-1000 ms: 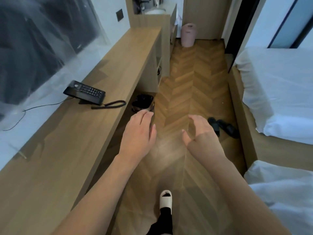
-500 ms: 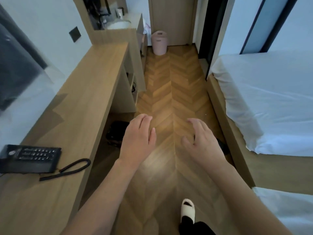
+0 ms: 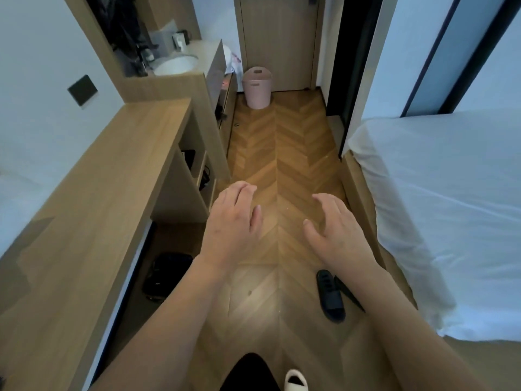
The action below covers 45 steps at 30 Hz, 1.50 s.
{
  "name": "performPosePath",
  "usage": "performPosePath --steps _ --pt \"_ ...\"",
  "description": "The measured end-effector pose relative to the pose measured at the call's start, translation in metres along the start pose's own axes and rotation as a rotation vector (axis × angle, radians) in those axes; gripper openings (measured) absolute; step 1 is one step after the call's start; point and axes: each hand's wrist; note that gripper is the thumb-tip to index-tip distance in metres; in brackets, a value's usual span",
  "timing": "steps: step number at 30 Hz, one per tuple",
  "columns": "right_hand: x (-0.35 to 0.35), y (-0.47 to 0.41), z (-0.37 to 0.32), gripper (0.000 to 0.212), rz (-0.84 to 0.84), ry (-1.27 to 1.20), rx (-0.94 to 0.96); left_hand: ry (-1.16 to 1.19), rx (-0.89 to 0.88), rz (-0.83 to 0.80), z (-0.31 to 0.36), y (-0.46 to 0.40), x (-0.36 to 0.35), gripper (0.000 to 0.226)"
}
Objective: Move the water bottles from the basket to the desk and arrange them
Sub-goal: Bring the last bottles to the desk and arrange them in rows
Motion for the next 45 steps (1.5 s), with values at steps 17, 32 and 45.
performPosePath --steps 17,32,45 --pt "-0.025 -0.370 0.090 0.055 0.010 0.086 -0.085 0.069 -0.031 -0.023 -0.111 -0.345 -0.160 0.033" --pt "-0.041 -0.684 0.188 0.054 0.018 0.051 -0.123 0.103 -0.072 -0.048 -0.180 -0.633 -0.303 0.032" --pt "-0.057 -0.956 0.253 0.054 -0.007 0.043 -0.104 0.103 -0.024 -0.051 -0.245 -0.875 -0.416 0.034"
Point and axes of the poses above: each hand's wrist, its own y-axis away from the middle knuckle, its own x-axis out of the back of the hand, z = x × y, and after that the axes turned 9 degrees about y, right-handed
